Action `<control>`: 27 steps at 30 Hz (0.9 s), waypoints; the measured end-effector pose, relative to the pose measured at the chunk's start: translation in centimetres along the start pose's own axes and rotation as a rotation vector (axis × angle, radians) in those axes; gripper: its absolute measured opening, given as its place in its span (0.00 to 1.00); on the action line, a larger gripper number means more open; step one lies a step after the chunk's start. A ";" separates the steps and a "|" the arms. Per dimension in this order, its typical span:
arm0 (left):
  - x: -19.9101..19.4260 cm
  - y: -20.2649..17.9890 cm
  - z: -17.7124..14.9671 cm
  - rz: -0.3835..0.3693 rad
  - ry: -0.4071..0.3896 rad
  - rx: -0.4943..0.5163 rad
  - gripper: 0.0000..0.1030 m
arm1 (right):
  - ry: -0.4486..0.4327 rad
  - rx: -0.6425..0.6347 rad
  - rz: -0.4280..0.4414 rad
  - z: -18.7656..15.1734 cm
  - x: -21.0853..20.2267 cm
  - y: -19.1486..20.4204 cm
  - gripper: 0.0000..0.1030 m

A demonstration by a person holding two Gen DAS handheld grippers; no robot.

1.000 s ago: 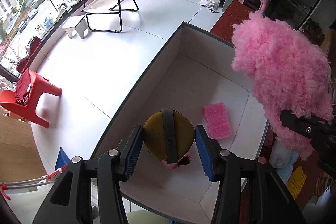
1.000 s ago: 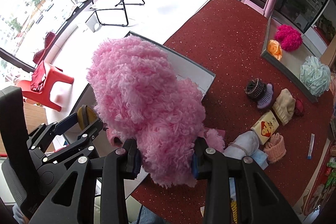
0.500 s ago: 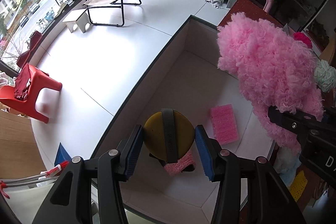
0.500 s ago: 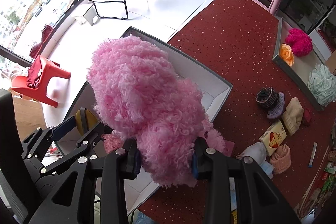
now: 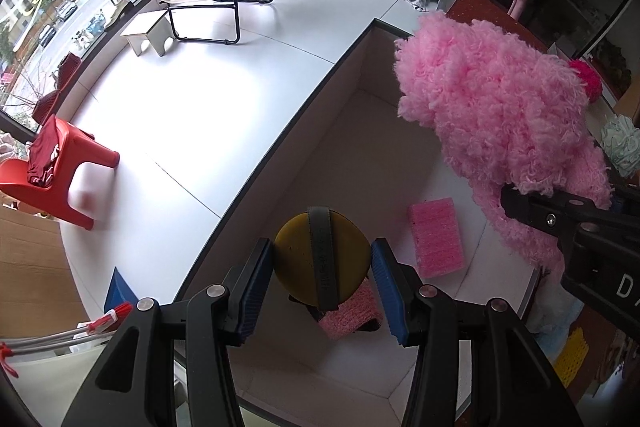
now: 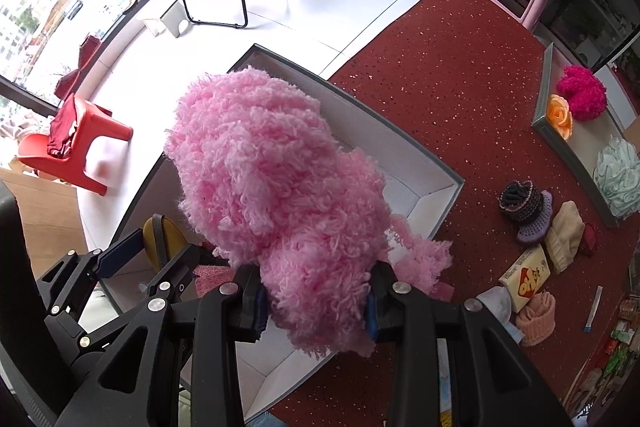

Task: Organize soft objects
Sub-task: 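Open the right tool to drop the fluffy toy while the left tool releases the yellow pad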

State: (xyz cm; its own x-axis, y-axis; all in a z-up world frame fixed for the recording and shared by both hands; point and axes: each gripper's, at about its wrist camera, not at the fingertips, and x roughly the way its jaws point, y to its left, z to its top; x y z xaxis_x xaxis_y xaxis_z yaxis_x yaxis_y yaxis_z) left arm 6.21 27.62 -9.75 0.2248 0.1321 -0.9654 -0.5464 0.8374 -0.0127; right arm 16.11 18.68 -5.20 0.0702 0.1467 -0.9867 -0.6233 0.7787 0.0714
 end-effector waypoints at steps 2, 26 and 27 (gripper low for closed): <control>0.1 0.0 0.0 0.000 0.004 0.000 0.50 | 0.002 -0.004 -0.001 0.2 0.2 0.2 0.38; 0.7 0.1 0.0 0.006 0.013 0.002 0.89 | 0.025 -0.013 -0.005 1.5 2.0 0.9 0.63; 0.6 0.2 -0.1 0.010 0.009 -0.001 0.92 | 0.032 -0.013 0.005 1.7 2.1 0.9 0.76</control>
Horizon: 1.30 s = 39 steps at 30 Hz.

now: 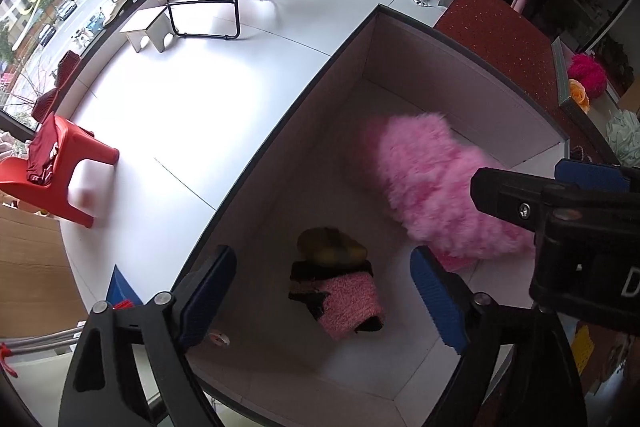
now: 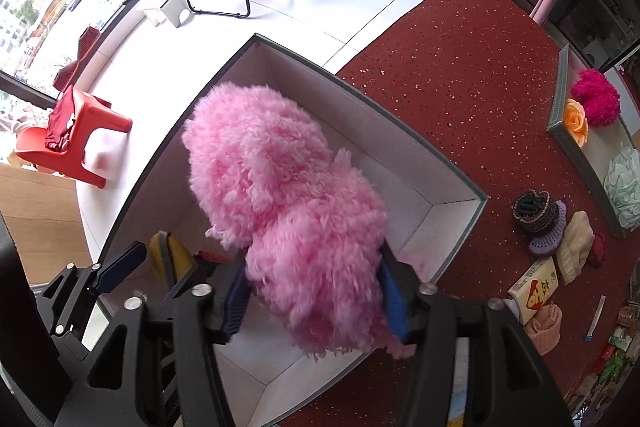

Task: Organize soft objects
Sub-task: 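Open the right tool to drop the fluffy toy while the left tool releases the yellow pad, then move the left tool to the cream tissue pack while the right tool approaches the yellow foam net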

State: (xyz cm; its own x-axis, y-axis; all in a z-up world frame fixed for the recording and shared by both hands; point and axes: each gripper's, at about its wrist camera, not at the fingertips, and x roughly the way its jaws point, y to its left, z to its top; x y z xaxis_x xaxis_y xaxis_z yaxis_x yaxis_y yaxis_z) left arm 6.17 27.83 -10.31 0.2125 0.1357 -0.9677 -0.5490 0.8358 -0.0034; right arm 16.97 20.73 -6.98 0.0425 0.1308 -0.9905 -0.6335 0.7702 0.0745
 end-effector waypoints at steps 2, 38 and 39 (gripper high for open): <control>0.2 0.1 -0.2 -0.003 0.015 -0.006 0.97 | 0.005 0.003 0.005 0.0 0.1 0.0 0.83; -4.1 -9.1 -5.8 -0.013 0.037 0.288 0.99 | -0.048 0.254 0.004 -11.5 -4.4 -9.0 1.00; -4.5 -9.8 -5.9 -0.025 0.035 0.301 0.99 | -0.050 0.274 0.001 -12.4 -4.6 -9.7 1.00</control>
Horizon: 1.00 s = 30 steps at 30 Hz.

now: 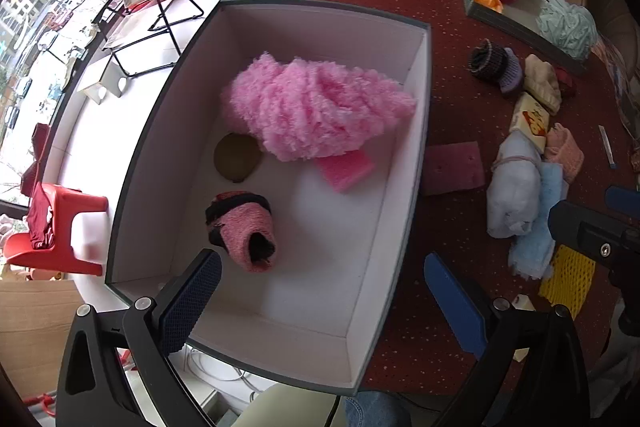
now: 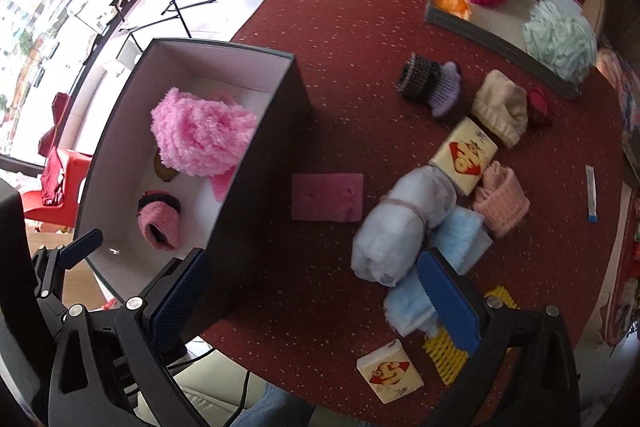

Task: Organize soft objects
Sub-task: 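Move the left tool to the cream tissue pack while the right tool approaches the yellow foam net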

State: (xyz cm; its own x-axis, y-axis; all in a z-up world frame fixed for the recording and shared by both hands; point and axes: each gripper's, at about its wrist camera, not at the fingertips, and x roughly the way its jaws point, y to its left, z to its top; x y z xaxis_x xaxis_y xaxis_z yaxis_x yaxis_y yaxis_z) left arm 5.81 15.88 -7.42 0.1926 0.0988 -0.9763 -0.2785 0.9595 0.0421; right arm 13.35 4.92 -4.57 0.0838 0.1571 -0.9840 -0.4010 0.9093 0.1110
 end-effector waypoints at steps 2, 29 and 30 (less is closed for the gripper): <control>-0.6 -1.5 -0.1 -0.018 -0.012 0.035 0.99 | -0.002 0.045 -0.002 -1.2 -0.3 -1.9 1.00; 6.4 -19.1 -8.1 -0.151 0.230 0.245 0.99 | 0.139 0.672 -0.162 -21.0 3.2 -24.5 1.00; 6.7 -19.1 -8.0 -0.145 0.241 0.217 0.99 | 0.144 0.676 -0.157 -21.3 3.3 -24.9 1.00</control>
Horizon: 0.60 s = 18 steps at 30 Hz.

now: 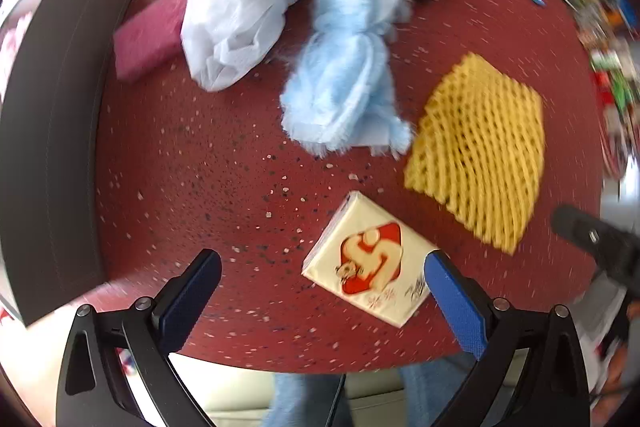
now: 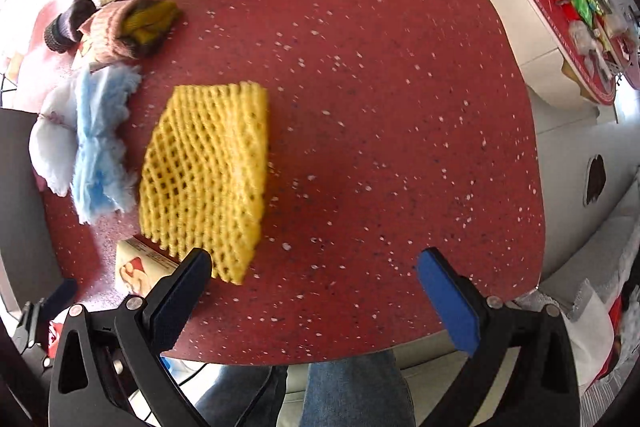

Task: Organize soft objects
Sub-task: 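Move the left tool to the cream tissue pack while the right tool approaches the yellow foam net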

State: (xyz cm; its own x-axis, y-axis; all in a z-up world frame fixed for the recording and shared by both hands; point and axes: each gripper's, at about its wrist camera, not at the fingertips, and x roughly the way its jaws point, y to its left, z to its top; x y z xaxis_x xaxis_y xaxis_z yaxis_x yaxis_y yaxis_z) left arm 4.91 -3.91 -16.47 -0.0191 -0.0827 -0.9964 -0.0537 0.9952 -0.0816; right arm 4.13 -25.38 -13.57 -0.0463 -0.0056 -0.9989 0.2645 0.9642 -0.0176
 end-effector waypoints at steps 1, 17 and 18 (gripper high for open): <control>0.3 0.0 0.1 -0.006 0.011 -0.028 0.99 | 0.002 0.001 0.001 0.0 0.1 -0.4 1.00; 3.7 0.9 -0.9 0.064 0.078 -0.173 1.00 | 0.015 0.003 0.092 4.7 3.0 4.3 1.00; 3.7 1.2 -0.8 0.063 0.077 -0.174 1.00 | 0.025 -0.014 0.083 4.8 3.5 5.0 1.00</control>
State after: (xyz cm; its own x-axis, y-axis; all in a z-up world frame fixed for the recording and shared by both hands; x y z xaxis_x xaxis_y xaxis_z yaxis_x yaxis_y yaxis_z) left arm 3.94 -3.10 -20.22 -0.1035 -0.0310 -0.9941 -0.2214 0.9752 -0.0074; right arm 9.95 -21.87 -17.36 -0.0485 0.0808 -0.9956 0.2552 0.9647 0.0658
